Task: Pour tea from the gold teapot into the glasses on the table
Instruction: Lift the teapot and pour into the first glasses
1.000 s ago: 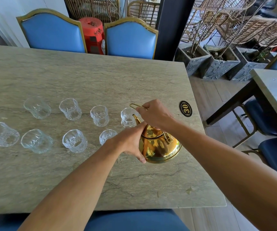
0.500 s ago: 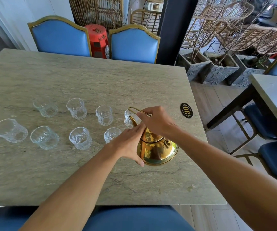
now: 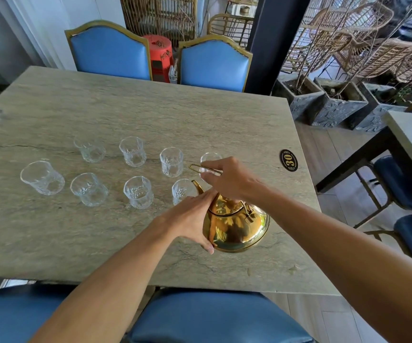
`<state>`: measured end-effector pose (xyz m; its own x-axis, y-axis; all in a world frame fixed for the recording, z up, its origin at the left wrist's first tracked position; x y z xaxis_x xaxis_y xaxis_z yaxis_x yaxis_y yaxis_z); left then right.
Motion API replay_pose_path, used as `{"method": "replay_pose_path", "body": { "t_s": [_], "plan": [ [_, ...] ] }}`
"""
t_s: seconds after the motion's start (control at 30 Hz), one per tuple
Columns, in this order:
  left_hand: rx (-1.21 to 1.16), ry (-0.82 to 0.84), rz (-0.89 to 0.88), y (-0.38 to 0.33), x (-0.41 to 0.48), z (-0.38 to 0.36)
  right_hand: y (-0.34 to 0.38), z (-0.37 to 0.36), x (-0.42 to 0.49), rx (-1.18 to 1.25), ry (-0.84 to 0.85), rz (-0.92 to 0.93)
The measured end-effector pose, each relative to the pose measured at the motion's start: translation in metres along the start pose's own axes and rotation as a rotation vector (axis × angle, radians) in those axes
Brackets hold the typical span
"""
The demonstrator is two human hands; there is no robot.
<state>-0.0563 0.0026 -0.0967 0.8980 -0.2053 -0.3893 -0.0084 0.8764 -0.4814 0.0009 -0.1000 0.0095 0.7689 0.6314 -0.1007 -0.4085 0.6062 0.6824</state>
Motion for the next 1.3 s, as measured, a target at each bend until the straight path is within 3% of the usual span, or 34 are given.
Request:
{"method": "replay_pose_path", "body": {
  "t_s": [0.47, 1.3],
  "plan": [
    [-0.131, 0.067, -0.015, 0.016, -0.006, -0.011, 0.014, -0.014, 0.010, 0.009, 0.085, -0.104],
    [-0.124, 0.077, -0.008, 0.011, -0.007, -0.006, 0.019, -0.018, 0.025, -0.076, 0.166, -0.149]
  ]
}}
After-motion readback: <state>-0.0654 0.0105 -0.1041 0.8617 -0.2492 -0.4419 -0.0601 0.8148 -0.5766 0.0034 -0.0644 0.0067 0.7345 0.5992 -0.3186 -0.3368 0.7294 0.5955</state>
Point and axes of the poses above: each hand's wrist, its own x-axis towards the middle knuckle, its own z-axis out of the back of the hand, y = z × x, the point moved 3 cm from there along x, towards the middle knuckle, and after that the axes turned 15 degrees about z, right-handed, at the moved point
